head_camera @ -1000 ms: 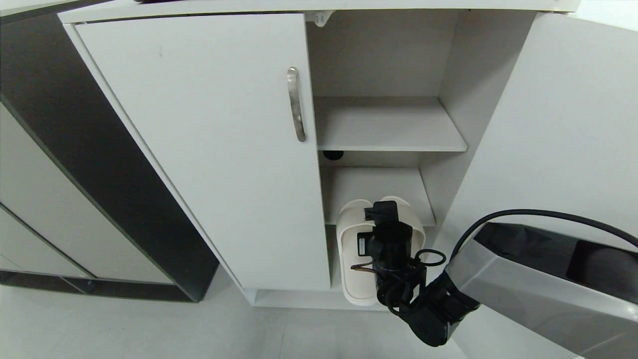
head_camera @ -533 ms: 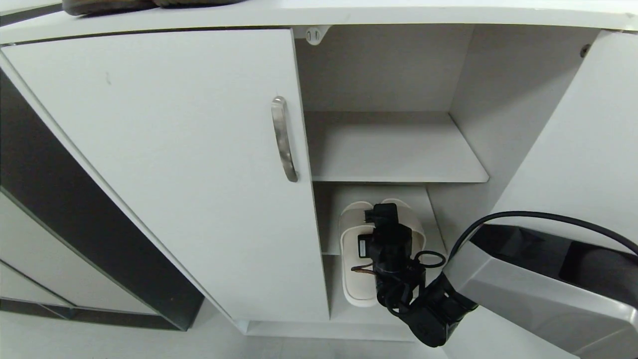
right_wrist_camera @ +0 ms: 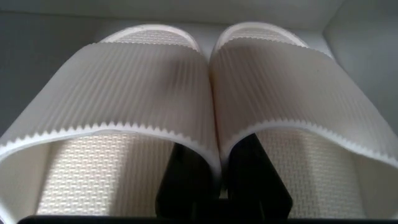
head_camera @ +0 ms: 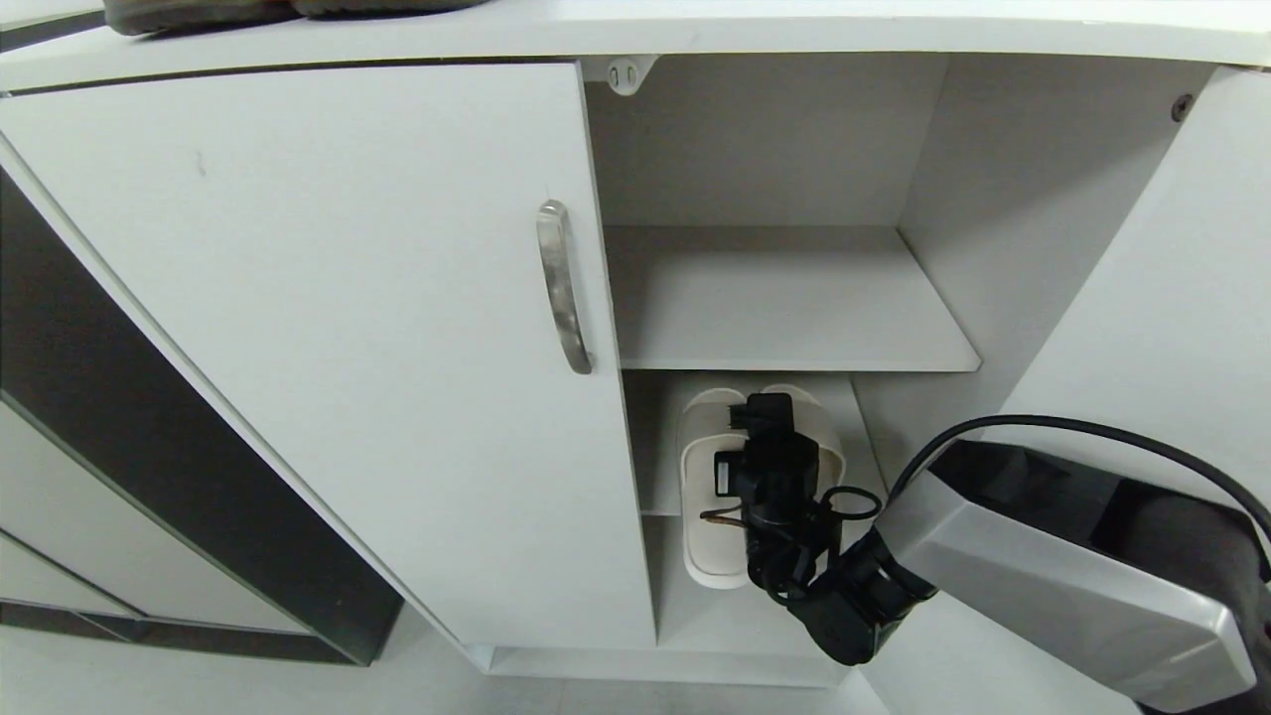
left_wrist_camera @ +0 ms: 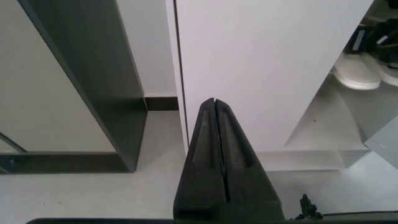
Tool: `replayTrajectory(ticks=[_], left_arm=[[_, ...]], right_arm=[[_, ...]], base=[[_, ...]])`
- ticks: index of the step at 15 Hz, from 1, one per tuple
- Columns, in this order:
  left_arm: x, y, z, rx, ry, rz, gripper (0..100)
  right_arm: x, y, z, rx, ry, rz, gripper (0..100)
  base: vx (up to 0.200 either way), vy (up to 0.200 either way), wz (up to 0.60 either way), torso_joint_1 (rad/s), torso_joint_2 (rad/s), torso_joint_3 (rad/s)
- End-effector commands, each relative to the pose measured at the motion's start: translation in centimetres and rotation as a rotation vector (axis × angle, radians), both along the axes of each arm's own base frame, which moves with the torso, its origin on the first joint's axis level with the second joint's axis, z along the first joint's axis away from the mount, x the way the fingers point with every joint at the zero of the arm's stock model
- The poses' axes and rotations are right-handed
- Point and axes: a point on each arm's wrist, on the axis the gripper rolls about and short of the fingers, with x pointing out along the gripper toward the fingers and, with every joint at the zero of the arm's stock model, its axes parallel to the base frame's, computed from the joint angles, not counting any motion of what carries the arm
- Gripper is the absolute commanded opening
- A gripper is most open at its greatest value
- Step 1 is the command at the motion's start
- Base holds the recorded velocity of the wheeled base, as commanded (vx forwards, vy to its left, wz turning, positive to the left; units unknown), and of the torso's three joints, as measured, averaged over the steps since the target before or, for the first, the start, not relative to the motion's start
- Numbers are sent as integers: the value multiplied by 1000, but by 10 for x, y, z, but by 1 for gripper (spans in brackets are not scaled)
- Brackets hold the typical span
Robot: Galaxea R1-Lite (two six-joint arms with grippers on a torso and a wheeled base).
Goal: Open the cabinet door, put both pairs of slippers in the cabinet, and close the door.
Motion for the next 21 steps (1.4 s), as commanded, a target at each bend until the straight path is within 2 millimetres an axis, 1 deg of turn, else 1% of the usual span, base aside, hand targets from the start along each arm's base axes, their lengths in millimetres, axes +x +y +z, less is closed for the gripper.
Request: replayTrajectory(ticks=[1,2,3,5,9,12,15,17,18,21], left_arm=[[0,0,0,-1,2,1,0],[0,0,0,0,0,1,0],[0,0,0,0,0,1,0],[0,0,0,-1,0,1,0],[0,0,0,0,0,2,0],[0,0,0,-1,0,4,0],[0,0,0,0,0,5,0],[0,0,0,0,0,5,0],[0,0,0,0,0,5,0],[0,0,0,-1,0,5,0]], right_arm=[[25,5,-5,10,-14,-24,0],[34,4,-4,13,-17,-34,0],[39,4,-5,12,-16,-31,0],[56,0,1,15,-19,-40,0],[77,-2,6,22,-29,-63,0],[85,1,6,25,-34,-67,0],[93,4,2,22,-31,-72,0],[94,5,0,18,-26,-72,0],[94,5,-1,14,-21,-72,100],[93,4,-1,14,-18,-73,100]], base=[[0,0,0,0,0,0],[0,0,0,0,0,0],[0,0,0,0,0,0],[0,0,0,0,0,0],[0,0,0,0,0,0],[0,0,0,0,0,0],[0,0,0,0,0,0],[0,0,0,0,0,0],[0,0,0,0,0,0],[0,0,0,0,0,0]])
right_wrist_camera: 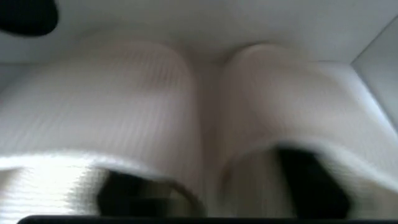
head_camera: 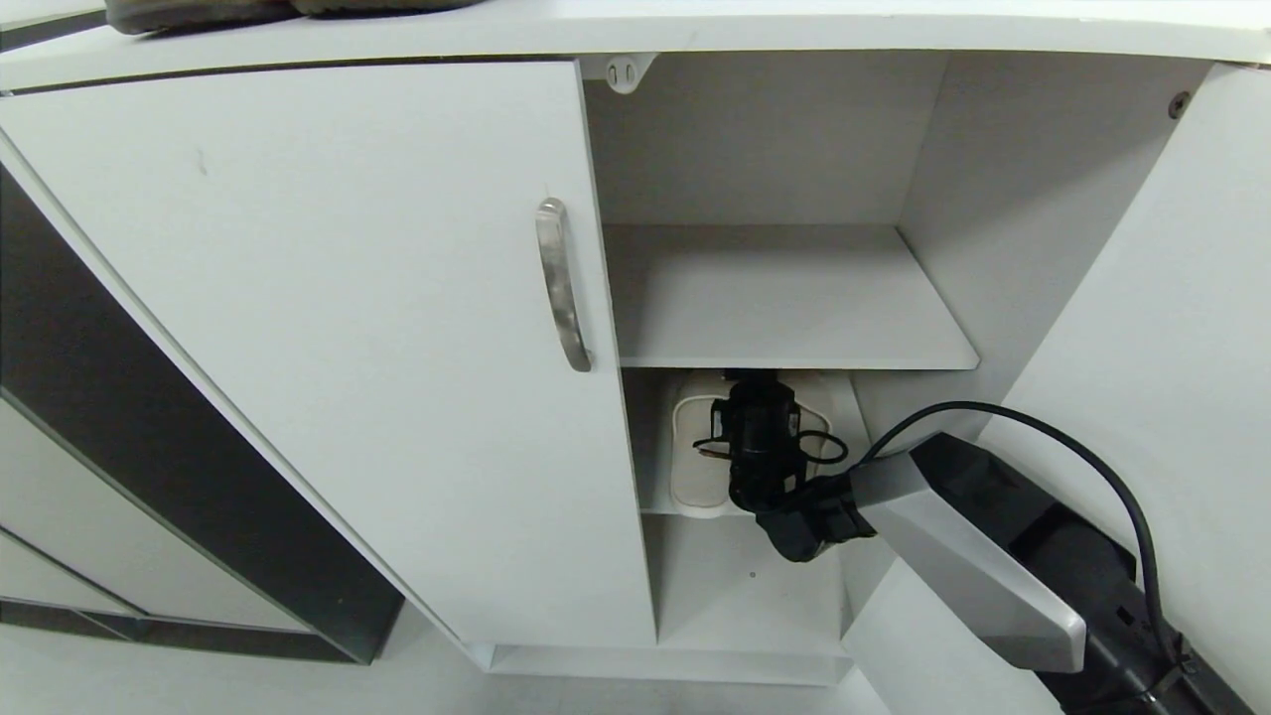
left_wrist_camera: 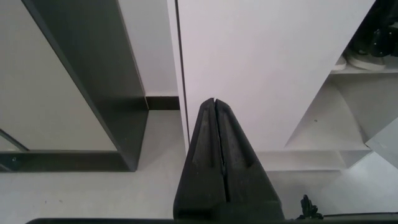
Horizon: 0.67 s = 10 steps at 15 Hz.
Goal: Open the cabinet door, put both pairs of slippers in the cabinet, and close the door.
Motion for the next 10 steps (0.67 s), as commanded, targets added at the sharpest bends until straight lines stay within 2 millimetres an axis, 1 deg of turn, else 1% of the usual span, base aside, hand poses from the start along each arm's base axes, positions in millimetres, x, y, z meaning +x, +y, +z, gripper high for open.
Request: replayTrajectory(ticks=[1,4,6,7,8,9,10], left_arm=[[0,0,0,-2,1,0,0],[0,0,0,-2,1,0,0],[0,0,0,-4,1,0,0],[0,0,0,-4,1,0,0],[0,0,0,-4,1,0,0],[0,0,0,-6,1,0,0],[0,0,0,-4,1,0,0]], right_arm=[[-3,-1,1,1,0,-1,100],[-22,-2,13,7,-9,19,100],[-40,-4,21,2,-2,39,100],[-41,-4,21,2,-1,41,100],[-63,-4,28,4,-2,70,100],[-72,-3,30,3,1,82,100],[-90,-3,31,-1,9,114,100]], base=[[0,0,0,0,0,0],[0,0,0,0,0,0],[0,0,0,0,0,0],[0,0,0,0,0,0],[0,0,0,0,0,0],[0,0,0,0,0,0],[0,0,0,0,0,0]])
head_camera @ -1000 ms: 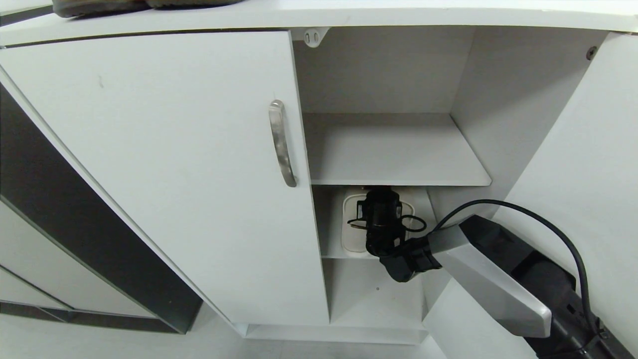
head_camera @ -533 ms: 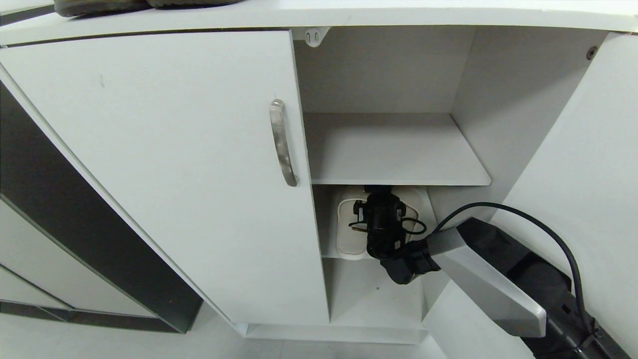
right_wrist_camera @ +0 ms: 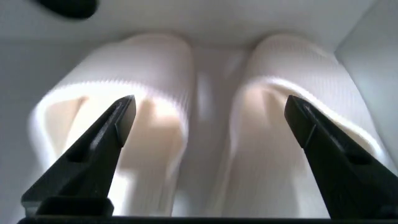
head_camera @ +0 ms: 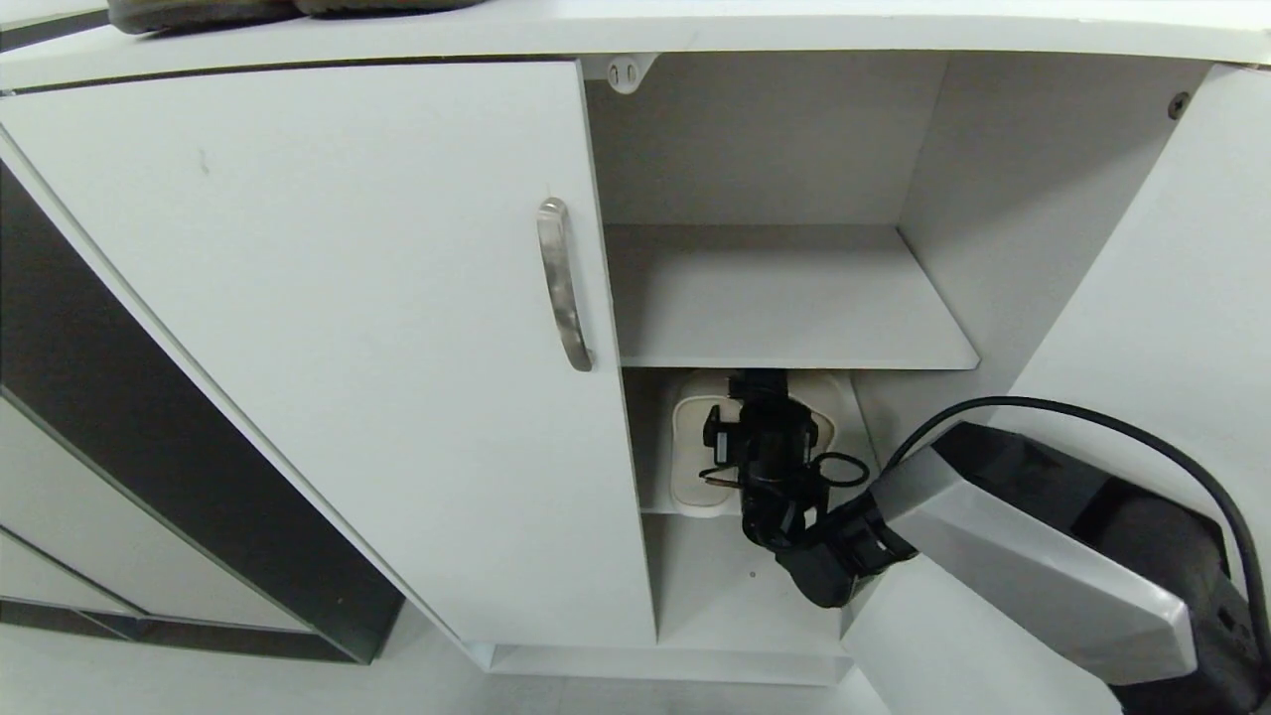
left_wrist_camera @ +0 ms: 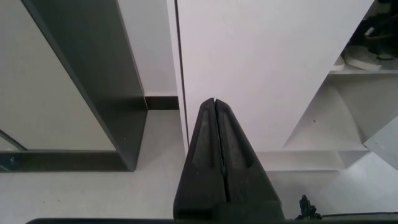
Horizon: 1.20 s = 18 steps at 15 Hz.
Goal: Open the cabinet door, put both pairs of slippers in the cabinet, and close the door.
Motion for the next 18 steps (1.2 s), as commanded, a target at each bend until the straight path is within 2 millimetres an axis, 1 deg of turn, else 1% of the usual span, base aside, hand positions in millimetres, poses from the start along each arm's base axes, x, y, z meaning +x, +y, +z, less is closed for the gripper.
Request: replayTrajectory(ticks=[1,2,3,4,5,7,8,12,18], left_arm=[[0,0,0,-1,1,1,0],[0,0,0,-1,1,1,0],[0,0,0,-2,1,1,0],[0,0,0,-4,1,1,0],[0,0,0,-4,1,1,0],[0,0,0,-4,1,-2,0],[0,0,0,-2,1,-4,0],[0,0,0,-2,1,-4,0],[0,0,0,-2,1,1,0]], right_arm=[[-48,-1,24,12,-9,79,100],[-67,-5,22,0,6,115,100],[-80,-9,20,-7,16,143,100],[-102,-15,19,-13,26,196,100],[-116,-20,19,-18,32,226,100],[-134,-24,25,-12,37,257,100],[-136,-22,27,-8,33,265,100],[-137,-22,26,-12,38,282,100],[-138,-23,25,-15,41,285,100]], base=[[0,0,0,0,0,0],[0,0,0,0,0,0],[0,0,0,0,0,0],[0,0,0,0,0,0],[0,0,0,0,0,0],[-200,0,0,5,2,2],[-200,0,0,2,2,2],[-200,0,0,-2,2,2],[0,0,0,0,0,0]])
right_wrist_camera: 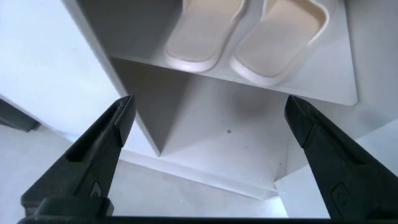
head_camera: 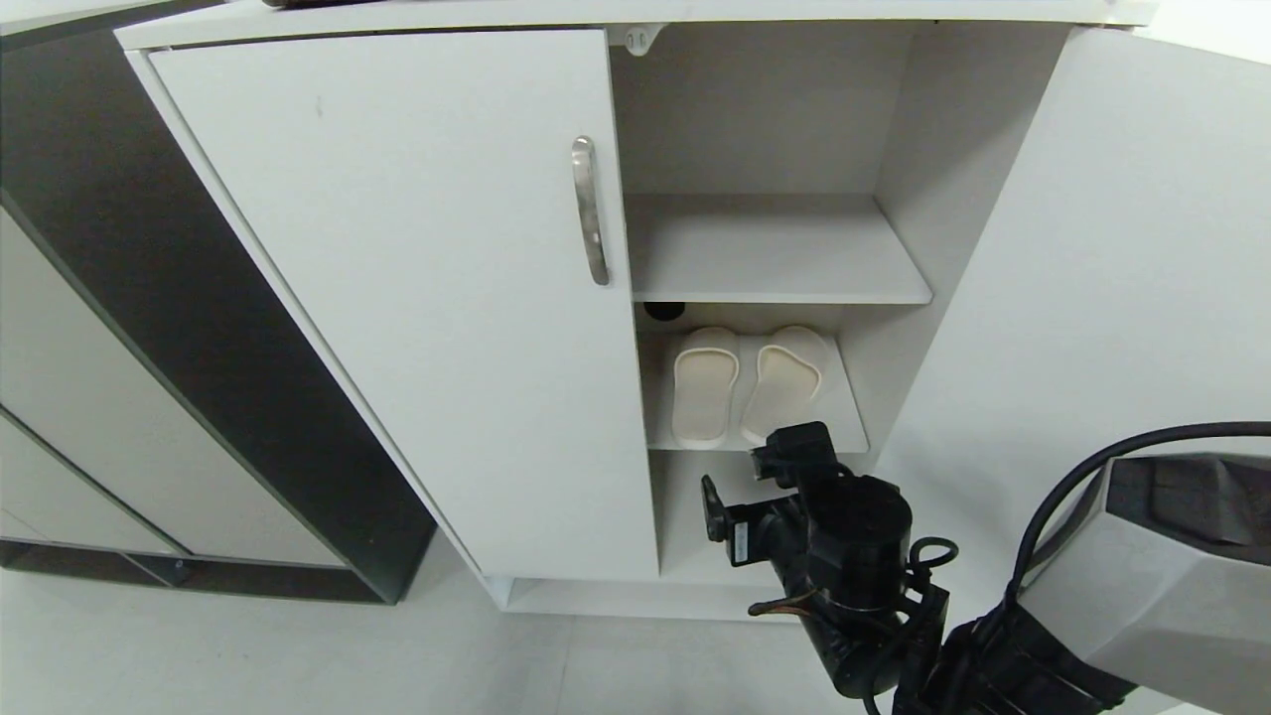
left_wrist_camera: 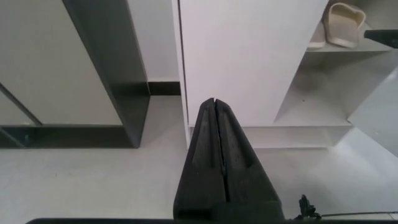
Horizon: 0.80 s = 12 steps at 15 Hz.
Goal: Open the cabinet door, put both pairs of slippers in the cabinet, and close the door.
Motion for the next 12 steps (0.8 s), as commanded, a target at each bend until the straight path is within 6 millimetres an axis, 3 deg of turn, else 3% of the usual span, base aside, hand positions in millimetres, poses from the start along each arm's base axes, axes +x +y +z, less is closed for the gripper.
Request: replayTrajectory(ticks=[1,12], left_arm=[[0,0,0,-1,1,-1,0],[0,0,0,2,1,1,0]], right_arm=[[0,0,0,-1,1,-1,100],[0,0,0,-1,1,-1,100]], base=[[0,0,0,0,0,0],[0,0,0,1,3,162]])
